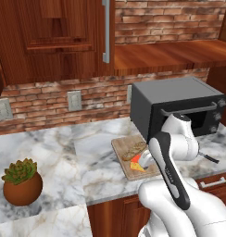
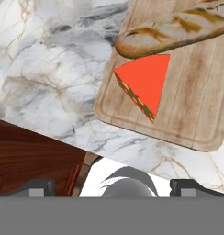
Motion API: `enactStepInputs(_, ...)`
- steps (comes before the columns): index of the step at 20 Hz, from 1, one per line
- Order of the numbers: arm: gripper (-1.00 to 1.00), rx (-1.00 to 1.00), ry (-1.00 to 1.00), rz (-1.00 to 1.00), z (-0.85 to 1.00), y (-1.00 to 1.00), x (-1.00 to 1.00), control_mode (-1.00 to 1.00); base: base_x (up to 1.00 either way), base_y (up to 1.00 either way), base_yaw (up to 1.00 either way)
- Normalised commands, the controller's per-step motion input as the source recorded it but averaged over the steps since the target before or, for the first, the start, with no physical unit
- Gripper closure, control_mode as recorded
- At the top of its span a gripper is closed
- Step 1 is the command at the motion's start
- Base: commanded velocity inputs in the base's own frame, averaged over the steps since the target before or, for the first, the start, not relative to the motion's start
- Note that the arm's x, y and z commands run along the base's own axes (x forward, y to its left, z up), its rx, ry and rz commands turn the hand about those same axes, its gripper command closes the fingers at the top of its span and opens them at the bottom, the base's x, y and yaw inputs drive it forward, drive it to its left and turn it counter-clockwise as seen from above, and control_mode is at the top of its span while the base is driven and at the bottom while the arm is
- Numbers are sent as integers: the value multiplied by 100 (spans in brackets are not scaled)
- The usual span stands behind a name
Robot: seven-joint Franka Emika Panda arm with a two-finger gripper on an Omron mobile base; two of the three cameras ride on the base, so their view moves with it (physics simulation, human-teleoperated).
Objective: Retrieve the sausage and cheese from the fridge and place them on the cutting board on the counter.
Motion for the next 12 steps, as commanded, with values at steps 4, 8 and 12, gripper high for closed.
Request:
enactStepInputs(4, -100, 0, 0, 0, 0, 0, 0, 100, -66, -11, -3)
enactStepInputs(8, -100, 0, 0, 0, 0, 0, 0, 100, -87, -21, -5)
enactStepInputs(12, -100, 0, 0, 0, 0, 0, 0, 100, -89, -25, -9)
